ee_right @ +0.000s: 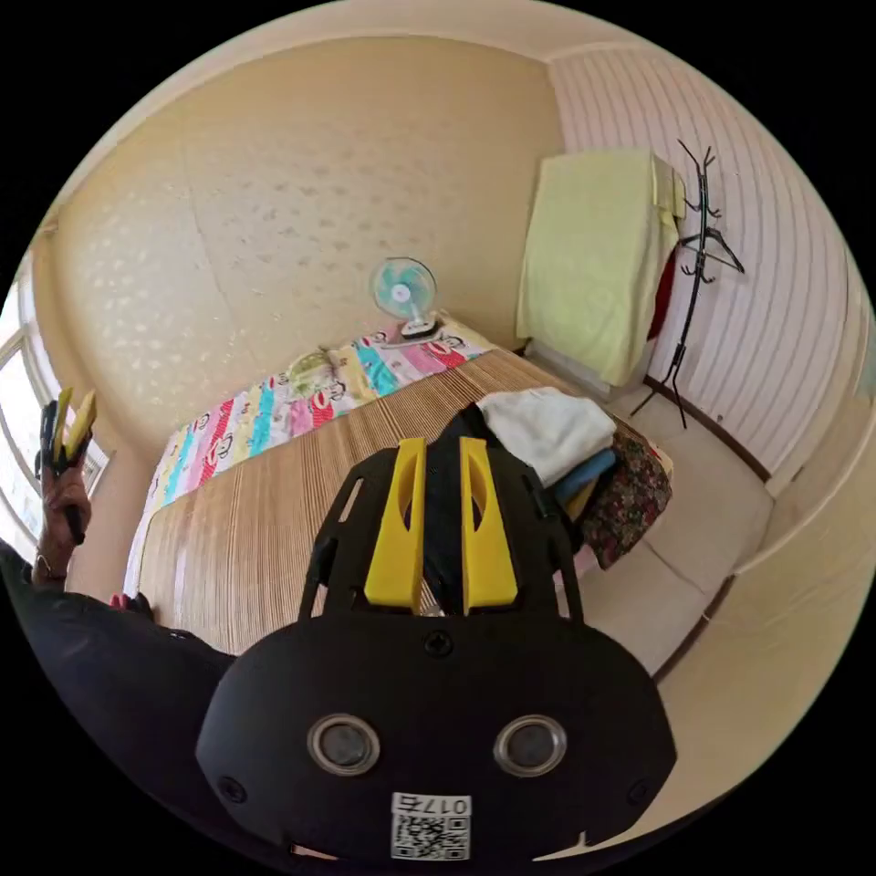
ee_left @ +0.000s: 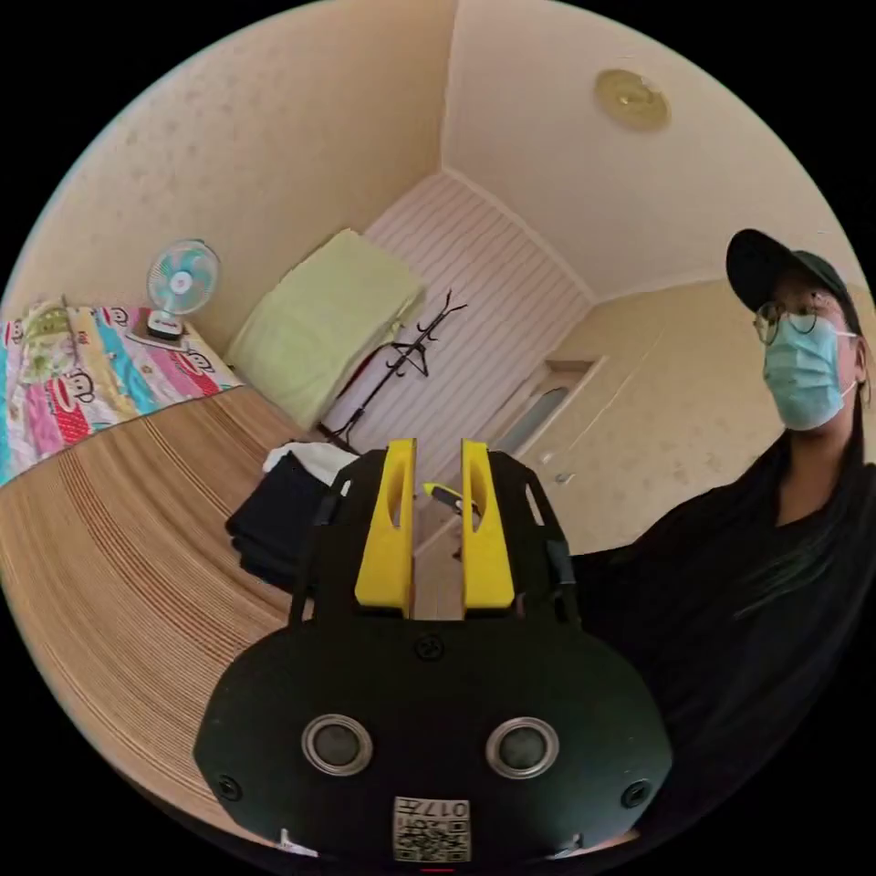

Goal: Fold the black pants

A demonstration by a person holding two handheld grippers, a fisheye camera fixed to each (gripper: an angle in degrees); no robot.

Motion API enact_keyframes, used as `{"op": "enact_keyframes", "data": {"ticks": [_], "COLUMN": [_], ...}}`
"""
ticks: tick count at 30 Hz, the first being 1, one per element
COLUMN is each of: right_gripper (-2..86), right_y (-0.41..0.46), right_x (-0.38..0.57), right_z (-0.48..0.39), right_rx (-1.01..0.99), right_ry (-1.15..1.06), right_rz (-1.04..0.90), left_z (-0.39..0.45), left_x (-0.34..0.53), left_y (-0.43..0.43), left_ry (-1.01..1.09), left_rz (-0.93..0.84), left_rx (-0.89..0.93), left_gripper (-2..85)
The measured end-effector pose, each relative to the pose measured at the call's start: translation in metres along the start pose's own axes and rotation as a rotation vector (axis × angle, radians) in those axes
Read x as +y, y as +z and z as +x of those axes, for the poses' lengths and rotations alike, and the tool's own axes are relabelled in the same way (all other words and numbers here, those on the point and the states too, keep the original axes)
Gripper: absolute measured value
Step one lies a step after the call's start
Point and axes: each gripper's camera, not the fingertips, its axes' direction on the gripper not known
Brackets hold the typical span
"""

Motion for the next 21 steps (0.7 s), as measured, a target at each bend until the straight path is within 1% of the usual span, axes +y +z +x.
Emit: {"op": "enact_keyframes", "data": {"ticks": [2,3,4,6,8,10,12,13,14,15,16,17,18,20,21], "right_gripper": [9.1,9.6,10.5,11.4,11.8,10.6,6.8,5.9,5.2,4.9,4.5,4.3,4.2,4.4,4.5], "right_y": [0.044,0.057,0.085,0.132,0.197,0.230,0.227,0.218,0.212,0.212,0.215,0.221,0.223,0.226,0.226], "right_x": [-0.009,-0.012,-0.017,-0.024,-0.023,-0.023,-0.039,-0.054,-0.069,-0.076,-0.088,-0.095,-0.097,-0.087,-0.083], "right_z": [0.042,0.051,0.066,0.086,0.100,0.099,0.064,0.025,-0.020,-0.044,-0.096,-0.153,-0.182,-0.286,-0.305], "right_rx": [-0.008,-0.014,-0.025,-0.032,-0.072,-0.075,-0.104,-0.198,-0.363,-0.436,-0.550,-0.641,-0.673,-0.756,-0.765], "right_ry": [0.049,0.059,0.073,0.101,0.154,0.249,0.177,0.064,-0.019,-0.043,-0.101,-0.206,-0.272,-0.484,-0.523], "right_rz": [-0.120,-0.151,-0.210,-0.311,-0.465,-0.540,-0.487,-0.417,-0.361,-0.349,-0.349,-0.377,-0.390,-0.459,-0.488], "left_z": [-0.015,-0.022,-0.025,-0.035,-0.044,-0.054,-0.067,-0.069,-0.072,-0.073,-0.073,-0.075,-0.077,-0.081,-0.083], "left_x": [0.005,0.012,0.015,0.032,0.047,0.062,0.085,0.090,0.101,0.113,0.118,0.128,0.137,0.148,0.153], "left_y": [0.029,0.044,0.050,0.064,0.064,0.059,0.050,0.047,0.044,0.042,0.042,0.044,0.047,0.055,0.059], "left_ry": [-0.046,-0.058,-0.064,-0.107,-0.153,-0.212,-0.303,-0.320,-0.342,-0.358,-0.366,-0.381,-0.396,-0.408,-0.407], "left_rz": [-0.056,-0.097,-0.117,-0.165,-0.152,-0.116,-0.054,-0.036,-0.003,0.025,0.036,0.051,0.060,0.069,0.071], "left_rx": [0.051,0.055,0.045,-0.041,-0.086,-0.106,-0.139,-0.148,-0.166,-0.192,-0.206,-0.230,-0.240,-0.235,-0.236], "left_gripper": [9.1,9.6,9.6,9.7,9.7,9.7,9.6,9.5,9.3,9.0,8.8,8.6,8.5,8.5,8.5]}}
